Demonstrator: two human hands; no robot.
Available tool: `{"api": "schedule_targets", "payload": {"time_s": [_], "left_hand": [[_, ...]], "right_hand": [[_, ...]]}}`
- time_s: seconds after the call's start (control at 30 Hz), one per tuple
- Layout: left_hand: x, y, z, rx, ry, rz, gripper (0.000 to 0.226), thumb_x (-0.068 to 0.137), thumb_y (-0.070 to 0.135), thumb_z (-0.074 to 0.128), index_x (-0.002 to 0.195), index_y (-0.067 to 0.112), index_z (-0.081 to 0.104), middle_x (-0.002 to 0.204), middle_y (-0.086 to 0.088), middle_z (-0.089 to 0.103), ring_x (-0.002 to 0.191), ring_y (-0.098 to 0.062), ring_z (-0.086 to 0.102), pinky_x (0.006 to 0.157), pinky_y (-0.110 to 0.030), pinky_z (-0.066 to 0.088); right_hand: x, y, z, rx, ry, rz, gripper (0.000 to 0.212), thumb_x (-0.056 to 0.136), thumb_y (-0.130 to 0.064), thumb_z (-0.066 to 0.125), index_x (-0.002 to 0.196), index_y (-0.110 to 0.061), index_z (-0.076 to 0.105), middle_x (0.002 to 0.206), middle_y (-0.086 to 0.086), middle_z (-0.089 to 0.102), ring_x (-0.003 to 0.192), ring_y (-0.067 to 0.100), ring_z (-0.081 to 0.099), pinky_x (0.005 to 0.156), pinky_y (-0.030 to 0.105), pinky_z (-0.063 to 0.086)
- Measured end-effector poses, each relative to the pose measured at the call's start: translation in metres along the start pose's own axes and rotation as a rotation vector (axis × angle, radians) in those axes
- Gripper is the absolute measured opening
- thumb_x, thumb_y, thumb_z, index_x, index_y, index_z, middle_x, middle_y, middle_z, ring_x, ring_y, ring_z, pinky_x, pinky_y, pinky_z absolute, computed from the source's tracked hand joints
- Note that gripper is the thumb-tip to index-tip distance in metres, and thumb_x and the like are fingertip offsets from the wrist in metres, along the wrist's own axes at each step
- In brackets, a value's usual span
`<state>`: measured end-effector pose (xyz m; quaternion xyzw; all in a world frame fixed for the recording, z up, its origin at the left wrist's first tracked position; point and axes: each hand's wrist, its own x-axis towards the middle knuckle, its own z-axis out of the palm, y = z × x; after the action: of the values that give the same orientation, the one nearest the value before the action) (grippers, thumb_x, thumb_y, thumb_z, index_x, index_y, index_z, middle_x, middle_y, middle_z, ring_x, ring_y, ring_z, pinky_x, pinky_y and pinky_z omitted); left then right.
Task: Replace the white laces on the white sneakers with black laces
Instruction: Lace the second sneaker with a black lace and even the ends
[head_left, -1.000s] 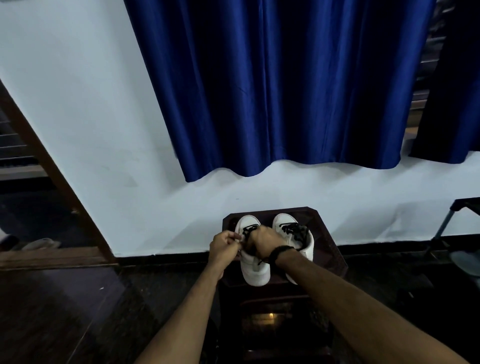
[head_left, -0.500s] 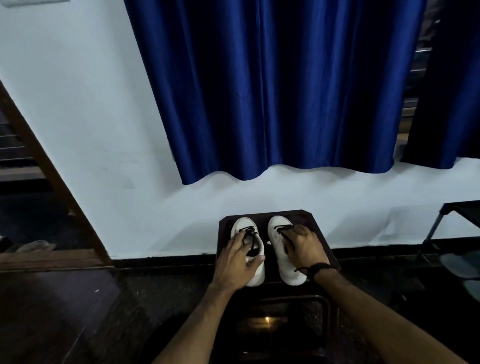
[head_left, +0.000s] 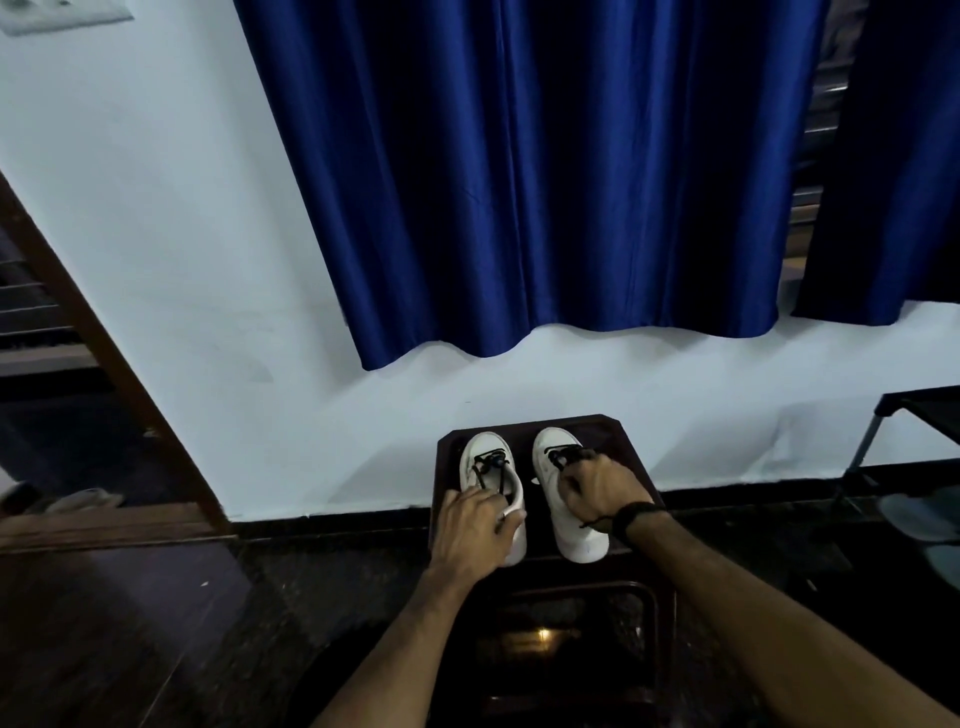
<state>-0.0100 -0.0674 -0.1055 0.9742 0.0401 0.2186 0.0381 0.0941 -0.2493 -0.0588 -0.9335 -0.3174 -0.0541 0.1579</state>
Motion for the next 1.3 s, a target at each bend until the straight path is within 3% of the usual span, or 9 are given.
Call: {"api": "schedule_targets", "payload": {"time_s": [0.1, 0.23, 0.33, 0.57, 0.7, 0.83, 0.97, 1.17, 1.3], "left_hand": [[0.000, 0.001, -0.003, -0.007, 0.020, -0.090, 0.042, 0.074, 0.062, 0.057, 0.089, 0.023, 0.063, 0.103, 0.006, 0.062, 0.101, -0.017, 0.054, 0.080, -0.035, 0.044], [0.001, 0.006, -0.008, 0.006, -0.239, -0.080, 0.054, 0.074, 0.051, 0.070, 0.118, 0.022, 0.060, 0.129, 0.004, 0.052, 0.124, -0.021, 0.046, 0.095, -0.040, 0.046], [0.006, 0.019, -0.022, 0.014, -0.339, -0.099, 0.042, 0.080, 0.037, 0.071, 0.115, 0.017, 0.061, 0.123, -0.002, 0.060, 0.119, -0.024, 0.055, 0.091, -0.037, 0.046], [-0.004, 0.035, -0.029, -0.089, -0.238, -0.118, 0.024, 0.082, 0.025, 0.069, 0.104, 0.019, 0.068, 0.111, -0.004, 0.066, 0.104, -0.026, 0.065, 0.084, -0.035, 0.050], [0.001, 0.040, -0.029, -0.149, -0.104, 0.006, 0.016, 0.078, 0.020, 0.067, 0.093, 0.018, 0.068, 0.100, 0.002, 0.067, 0.103, -0.020, 0.061, 0.079, -0.034, 0.050], [0.025, 0.058, -0.038, -0.194, -0.016, 0.114, 0.013, 0.074, 0.014, 0.071, 0.086, 0.017, 0.069, 0.093, 0.002, 0.067, 0.097, -0.021, 0.063, 0.073, -0.034, 0.051], [0.053, 0.110, -0.038, -0.270, 0.000, 0.221, 0.013, 0.075, 0.013, 0.073, 0.086, 0.017, 0.070, 0.093, 0.002, 0.067, 0.097, -0.021, 0.062, 0.073, -0.036, 0.051], [0.092, 0.213, -0.017, -0.338, -0.064, 0.373, 0.019, 0.077, 0.012, 0.071, 0.096, 0.017, 0.071, 0.102, 0.002, 0.067, 0.105, -0.019, 0.060, 0.079, -0.035, 0.051], [0.120, 0.313, 0.004, -0.413, -0.110, 0.478, 0.021, 0.081, 0.012, 0.066, 0.102, 0.015, 0.070, 0.109, 0.001, 0.064, 0.108, -0.019, 0.059, 0.082, -0.034, 0.049]], "right_hand": [[-0.019, 0.006, 0.011, -0.051, 0.213, -0.082, 0.044, 0.084, -0.058, 0.049, 0.095, -0.020, 0.068, 0.101, 0.003, 0.068, 0.100, 0.026, 0.059, 0.076, 0.034, 0.050], [-0.027, 0.006, 0.024, -0.145, -0.179, -0.069, 0.058, 0.082, -0.049, 0.062, 0.130, -0.021, 0.045, 0.136, 0.000, 0.049, 0.131, 0.021, 0.038, 0.091, 0.036, 0.047], [-0.022, -0.002, 0.016, -0.141, -0.246, -0.057, 0.055, 0.084, -0.035, 0.065, 0.132, -0.018, 0.042, 0.136, 0.006, 0.047, 0.129, 0.026, 0.042, 0.089, 0.037, 0.047], [-0.036, -0.018, 0.016, -0.142, -0.139, -0.035, 0.050, 0.086, -0.031, 0.061, 0.131, -0.017, 0.045, 0.129, 0.009, 0.048, 0.121, 0.030, 0.049, 0.084, 0.038, 0.048], [-0.047, -0.021, 0.011, -0.148, 0.005, -0.010, 0.045, 0.082, -0.029, 0.064, 0.122, -0.013, 0.050, 0.119, 0.008, 0.056, 0.119, 0.028, 0.048, 0.072, 0.040, 0.049], [-0.052, -0.006, -0.006, -0.198, 0.103, 0.010, 0.042, 0.058, -0.026, 0.082, 0.091, -0.012, 0.060, 0.084, 0.007, 0.065, 0.088, 0.031, 0.063, 0.046, 0.037, 0.049], [-0.070, 0.033, -0.039, -0.279, 0.186, 0.095, 0.048, 0.046, -0.030, 0.088, 0.080, -0.016, 0.058, 0.069, 0.001, 0.062, 0.074, 0.025, 0.064, 0.038, 0.030, 0.044], [-0.113, 0.118, -0.090, -0.284, 0.155, 0.294, 0.039, 0.080, -0.033, 0.067, 0.112, -0.015, 0.056, 0.107, 0.005, 0.063, 0.113, 0.025, 0.052, 0.067, 0.038, 0.049], [-0.154, 0.203, -0.122, -0.278, 0.186, 0.446, 0.048, 0.081, -0.039, 0.066, 0.121, -0.017, 0.052, 0.119, 0.003, 0.059, 0.121, 0.024, 0.047, 0.071, 0.037, 0.047]]}}
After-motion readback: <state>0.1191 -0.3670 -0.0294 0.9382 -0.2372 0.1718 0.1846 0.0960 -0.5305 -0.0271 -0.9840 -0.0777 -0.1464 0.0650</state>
